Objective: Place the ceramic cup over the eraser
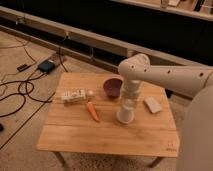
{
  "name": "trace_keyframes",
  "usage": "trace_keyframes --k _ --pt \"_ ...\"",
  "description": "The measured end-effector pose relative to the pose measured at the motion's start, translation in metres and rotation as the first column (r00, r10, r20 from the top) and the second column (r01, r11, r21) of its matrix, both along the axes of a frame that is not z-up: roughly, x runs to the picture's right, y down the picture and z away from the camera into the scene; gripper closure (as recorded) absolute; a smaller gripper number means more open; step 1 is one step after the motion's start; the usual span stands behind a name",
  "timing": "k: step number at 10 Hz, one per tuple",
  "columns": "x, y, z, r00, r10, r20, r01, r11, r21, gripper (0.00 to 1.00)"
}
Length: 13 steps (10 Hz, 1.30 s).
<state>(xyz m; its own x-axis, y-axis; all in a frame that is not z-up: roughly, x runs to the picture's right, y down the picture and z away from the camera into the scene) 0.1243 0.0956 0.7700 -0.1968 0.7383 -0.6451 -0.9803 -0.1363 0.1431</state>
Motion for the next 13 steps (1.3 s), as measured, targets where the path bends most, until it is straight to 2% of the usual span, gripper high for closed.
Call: trace_keyframes --k 2,5,6,7,8,9,13 --pt "-0.002 -0.001 0.01 1.0 -0.011 0.014 0.011 0.9998 0.015 0.86" --pt "-0.004 -0.008 0.023 0.999 -0.026 0.027 0.025 0.9982 0.054 0.51" --pt "-0.005 -0.008 0.024 0.999 -0.028 0.028 0.026 0.998 0.057 0.44" --pt "-0.005 -0.007 0.026 0.999 -0.031 0.03 0.03 0.9979 0.057 0.31" --pt "-0.005 -0.006 0.026 0.999 -0.033 0.03 0.031 0.998 0.055 0.24" --pt "-0.005 -0.005 0.026 0.999 -0.034 0.03 0.032 0.9981 0.053 0.2" --pt "-0.004 -0.004 0.021 0.999 -0.04 0.012 0.04 0.9984 0.04 0.2"
